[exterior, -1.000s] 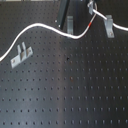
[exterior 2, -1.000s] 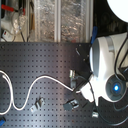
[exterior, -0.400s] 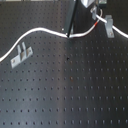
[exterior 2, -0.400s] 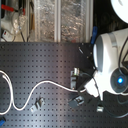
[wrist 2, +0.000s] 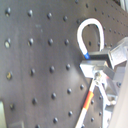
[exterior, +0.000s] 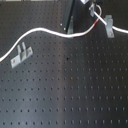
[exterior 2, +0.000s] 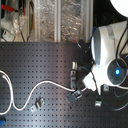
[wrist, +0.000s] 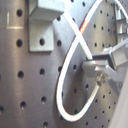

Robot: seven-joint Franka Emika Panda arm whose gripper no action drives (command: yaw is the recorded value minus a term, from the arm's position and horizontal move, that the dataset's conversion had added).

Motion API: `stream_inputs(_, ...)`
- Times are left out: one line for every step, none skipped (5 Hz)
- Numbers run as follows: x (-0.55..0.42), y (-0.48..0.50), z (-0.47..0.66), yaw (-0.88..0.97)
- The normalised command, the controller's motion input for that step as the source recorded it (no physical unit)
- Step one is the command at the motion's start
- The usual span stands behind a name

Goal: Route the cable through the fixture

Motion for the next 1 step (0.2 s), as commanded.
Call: stream_inputs(0.000,0.000,-0.03,0.00)
